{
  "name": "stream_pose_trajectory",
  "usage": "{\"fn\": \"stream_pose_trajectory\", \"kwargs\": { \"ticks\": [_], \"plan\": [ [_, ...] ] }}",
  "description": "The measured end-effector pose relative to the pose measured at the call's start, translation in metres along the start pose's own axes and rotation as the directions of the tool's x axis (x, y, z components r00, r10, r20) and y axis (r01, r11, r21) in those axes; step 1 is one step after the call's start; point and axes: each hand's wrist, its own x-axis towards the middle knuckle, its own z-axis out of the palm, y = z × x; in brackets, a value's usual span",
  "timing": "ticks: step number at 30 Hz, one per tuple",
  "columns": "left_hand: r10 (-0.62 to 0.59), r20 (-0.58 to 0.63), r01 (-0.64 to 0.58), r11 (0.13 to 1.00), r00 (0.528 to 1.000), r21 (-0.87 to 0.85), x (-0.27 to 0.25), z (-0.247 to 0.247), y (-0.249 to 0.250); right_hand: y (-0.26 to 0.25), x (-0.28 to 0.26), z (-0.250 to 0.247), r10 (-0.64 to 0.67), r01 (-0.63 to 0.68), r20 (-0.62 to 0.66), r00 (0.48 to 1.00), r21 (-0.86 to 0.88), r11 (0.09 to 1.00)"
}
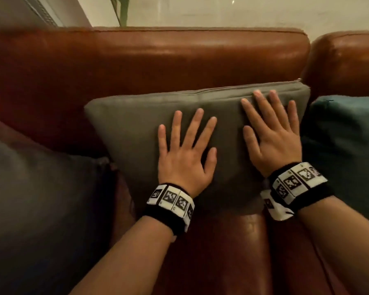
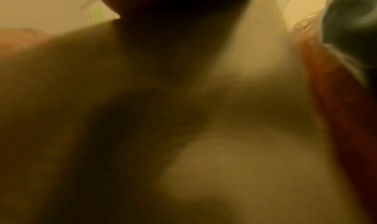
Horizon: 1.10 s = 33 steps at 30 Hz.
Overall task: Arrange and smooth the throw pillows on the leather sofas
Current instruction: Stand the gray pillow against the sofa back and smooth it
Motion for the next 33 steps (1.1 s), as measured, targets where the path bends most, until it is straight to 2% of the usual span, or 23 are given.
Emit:
{"fn": "stream_pose_trajectory", "kwargs": {
  "ticks": [4, 7, 8, 9, 11, 12, 13, 14, 16, 19, 22, 23, 25, 26, 27, 30, 33],
  "plan": [
    [-0.173, -0.031, 0.174, 0.984, 0.984, 0.03, -0.004, -0.007, -0.074, 0.012, 0.003, -0.01, 0.106, -0.106, 0.045, 0.993, 0.0, 0.994],
    [-0.266, -0.053, 0.267, 0.963, 0.962, 0.017, -0.003, -0.012, -0.086, -0.015, 0.001, -0.017, 0.163, -0.164, 0.015, 0.986, 0.032, 0.986],
    [-0.27, -0.062, 0.27, 0.963, 0.961, -0.002, -0.003, -0.013, -0.077, -0.035, -0.001, -0.017, 0.105, -0.105, 0.002, 0.994, 0.066, 0.992],
    [-0.234, -0.059, 0.233, 0.972, 0.97, -0.011, -0.002, -0.013, -0.067, -0.059, -0.004, -0.015, -0.015, 0.014, 0.006, 1.0, 0.108, 0.994],
    [-0.085, -0.018, 0.085, 0.996, 0.996, 0.025, -0.004, -0.009, -0.055, -0.098, -0.01, -0.002, -0.294, 0.283, 0.077, 0.953, 0.134, 0.95],
    [-0.028, 0.01, 0.027, 0.998, 1.0, 0.052, -0.005, -0.007, -0.057, -0.105, -0.008, 0.004, -0.356, 0.345, 0.127, 0.926, 0.102, 0.933],
    [-0.007, 0.024, 0.006, 0.998, 1.0, 0.062, -0.005, -0.005, -0.064, -0.103, -0.001, 0.008, -0.344, 0.34, 0.172, 0.923, 0.053, 0.939],
    [-0.018, 0.024, 0.016, 0.998, 1.0, 0.057, -0.006, -0.004, -0.072, -0.094, 0.007, 0.01, -0.278, 0.284, 0.195, 0.941, -0.002, 0.959],
    [-0.08, 0.021, 0.079, 0.995, 0.997, 0.053, -0.009, -0.003, -0.092, -0.07, 0.02, 0.007, -0.142, 0.161, 0.2, 0.969, -0.084, 0.983],
    [-0.143, 0.009, 0.142, 0.989, 0.99, 0.045, -0.021, 0.0, -0.112, -0.042, 0.029, -0.003, -0.044, 0.072, 0.212, 0.976, -0.125, 0.99],
    [-0.155, -0.068, 0.155, 0.988, 0.986, -0.008, -0.022, -0.003, -0.091, -0.046, 0.03, -0.013, 0.011, 0.012, 0.179, 0.984, -0.126, 0.992],
    [-0.107, -0.092, 0.105, 0.994, 0.99, -0.032, -0.019, -0.002, -0.076, -0.056, 0.028, -0.015, -0.004, 0.02, 0.171, 0.985, -0.093, 0.995],
    [-0.008, -0.121, 0.002, 0.999, 0.993, -0.05, -0.012, -0.001, -0.05, -0.082, 0.021, -0.011, -0.137, 0.139, 0.172, 0.975, 0.0, 0.99],
    [-0.016, -0.123, 0.009, 0.998, 0.992, -0.057, -0.009, 0.001, -0.044, -0.091, 0.017, -0.007, -0.195, 0.195, 0.181, 0.964, 0.017, 0.981],
    [-0.063, -0.124, 0.053, 0.996, 0.99, -0.077, -0.01, 0.004, -0.044, -0.093, 0.016, -0.003, -0.201, 0.203, 0.192, 0.96, 0.011, 0.979],
    [-0.231, -0.137, 0.202, 0.96, 0.963, -0.196, -0.028, 0.016, -0.052, -0.076, 0.021, 0.005, -0.078, 0.087, 0.196, 0.977, -0.034, 0.996],
    [-0.369, -0.17, 0.304, 0.898, 0.914, -0.317, -0.052, 0.037, -0.06, -0.072, 0.02, 0.008, -0.065, 0.075, 0.2, 0.978, -0.042, 0.996]
  ]
}}
